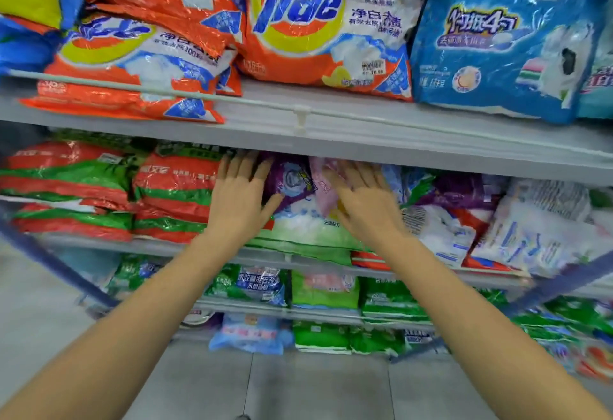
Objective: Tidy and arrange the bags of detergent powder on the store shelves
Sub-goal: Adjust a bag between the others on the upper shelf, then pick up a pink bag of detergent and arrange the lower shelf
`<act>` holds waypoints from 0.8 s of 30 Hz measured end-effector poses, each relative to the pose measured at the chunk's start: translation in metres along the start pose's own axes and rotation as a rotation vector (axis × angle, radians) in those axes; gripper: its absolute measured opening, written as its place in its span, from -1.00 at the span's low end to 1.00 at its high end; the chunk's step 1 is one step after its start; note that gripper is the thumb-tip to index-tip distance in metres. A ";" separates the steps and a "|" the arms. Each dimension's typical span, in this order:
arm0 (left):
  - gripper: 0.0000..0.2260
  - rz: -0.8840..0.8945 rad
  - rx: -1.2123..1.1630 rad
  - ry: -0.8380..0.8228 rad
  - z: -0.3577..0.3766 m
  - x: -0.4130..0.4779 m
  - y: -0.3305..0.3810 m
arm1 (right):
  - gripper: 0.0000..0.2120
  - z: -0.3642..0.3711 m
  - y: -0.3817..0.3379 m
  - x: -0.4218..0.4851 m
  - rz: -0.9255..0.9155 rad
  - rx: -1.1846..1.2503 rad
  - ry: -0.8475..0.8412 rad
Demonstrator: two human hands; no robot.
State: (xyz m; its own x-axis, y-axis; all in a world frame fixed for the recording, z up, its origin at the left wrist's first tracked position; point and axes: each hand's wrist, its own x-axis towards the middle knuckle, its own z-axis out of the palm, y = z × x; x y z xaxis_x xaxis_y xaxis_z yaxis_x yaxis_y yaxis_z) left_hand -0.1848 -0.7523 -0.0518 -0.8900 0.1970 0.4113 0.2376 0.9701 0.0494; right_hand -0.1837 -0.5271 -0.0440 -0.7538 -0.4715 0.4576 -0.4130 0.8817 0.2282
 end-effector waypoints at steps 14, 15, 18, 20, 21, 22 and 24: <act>-0.42 -0.011 0.042 -0.065 0.036 -0.001 -0.011 | -0.22 0.023 0.016 0.023 0.070 -0.124 -0.005; -0.42 -0.010 0.045 -0.058 0.036 0.000 -0.011 | -0.21 0.022 0.019 0.021 0.069 -0.097 0.041; -0.41 -0.016 0.046 -0.056 0.036 0.000 -0.010 | -0.37 0.015 0.025 0.012 0.095 0.091 0.239; -0.41 -0.021 0.043 -0.067 0.035 0.000 -0.010 | -0.51 0.011 0.025 0.003 0.168 0.218 0.359; -0.40 -0.024 0.036 -0.082 0.034 0.000 -0.009 | -0.56 0.009 0.023 -0.004 0.186 0.307 0.411; -0.40 -0.027 0.027 -0.095 0.034 0.000 -0.009 | -0.62 0.008 0.022 -0.012 0.179 0.400 0.454; -0.39 -0.037 0.012 -0.116 0.033 0.000 -0.008 | -0.72 0.006 0.020 -0.029 0.120 0.508 0.518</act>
State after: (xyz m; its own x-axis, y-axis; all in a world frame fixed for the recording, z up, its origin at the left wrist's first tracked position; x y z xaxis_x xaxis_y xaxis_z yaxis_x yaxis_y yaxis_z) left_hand -0.1998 -0.7555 -0.0825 -0.9371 0.1754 0.3017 0.1998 0.9785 0.0517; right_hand -0.1735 -0.4961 -0.0576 -0.5223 -0.1927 0.8307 -0.6236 0.7508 -0.2179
